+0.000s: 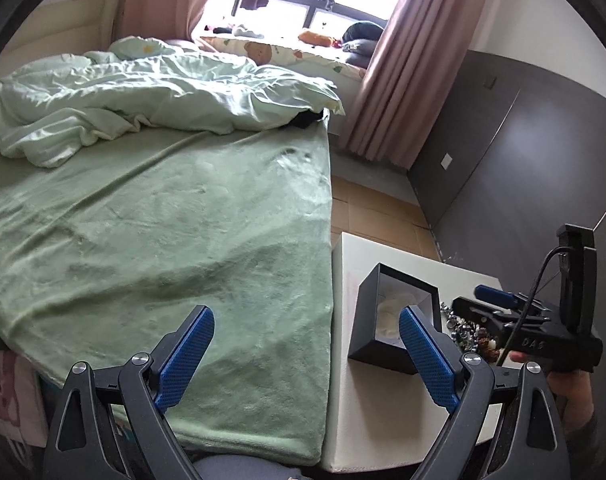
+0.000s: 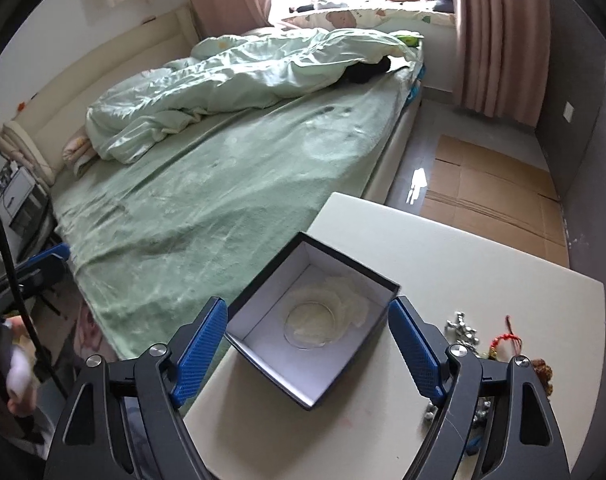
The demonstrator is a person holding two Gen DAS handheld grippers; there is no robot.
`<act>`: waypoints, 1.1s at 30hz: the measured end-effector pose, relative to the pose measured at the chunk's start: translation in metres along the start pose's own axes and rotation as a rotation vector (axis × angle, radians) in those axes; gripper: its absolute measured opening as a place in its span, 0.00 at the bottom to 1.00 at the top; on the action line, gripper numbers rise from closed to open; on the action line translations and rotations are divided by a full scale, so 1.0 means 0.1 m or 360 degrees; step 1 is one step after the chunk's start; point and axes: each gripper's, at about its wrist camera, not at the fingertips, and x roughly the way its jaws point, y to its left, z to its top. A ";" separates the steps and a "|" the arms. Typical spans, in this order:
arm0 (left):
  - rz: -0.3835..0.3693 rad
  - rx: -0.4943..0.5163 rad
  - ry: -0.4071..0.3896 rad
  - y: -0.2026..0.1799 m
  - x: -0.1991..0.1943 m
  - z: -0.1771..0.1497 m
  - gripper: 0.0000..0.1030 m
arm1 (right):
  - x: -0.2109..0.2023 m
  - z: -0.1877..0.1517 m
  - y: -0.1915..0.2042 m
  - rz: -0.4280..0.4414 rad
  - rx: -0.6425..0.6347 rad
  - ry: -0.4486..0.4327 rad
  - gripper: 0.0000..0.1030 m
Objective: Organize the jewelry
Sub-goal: 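Move the left gripper to the pile and grasp the brown seed-bead bracelet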
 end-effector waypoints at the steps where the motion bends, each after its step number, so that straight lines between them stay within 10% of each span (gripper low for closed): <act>1: 0.0003 0.0010 -0.0003 -0.02 -0.01 0.00 0.91 | -0.05 -0.02 -0.04 0.0004 0.0023 -0.0014 0.80; 16: -0.0266 0.0212 -0.0008 -1.02 0.11 0.05 0.91 | -1.09 -0.46 -0.78 -0.0219 0.0305 -0.0176 1.00; 33: -0.0482 0.0496 0.0192 -2.04 0.70 -0.08 0.87 | -1.52 -1.11 -1.51 -0.0376 0.0583 -0.0202 1.00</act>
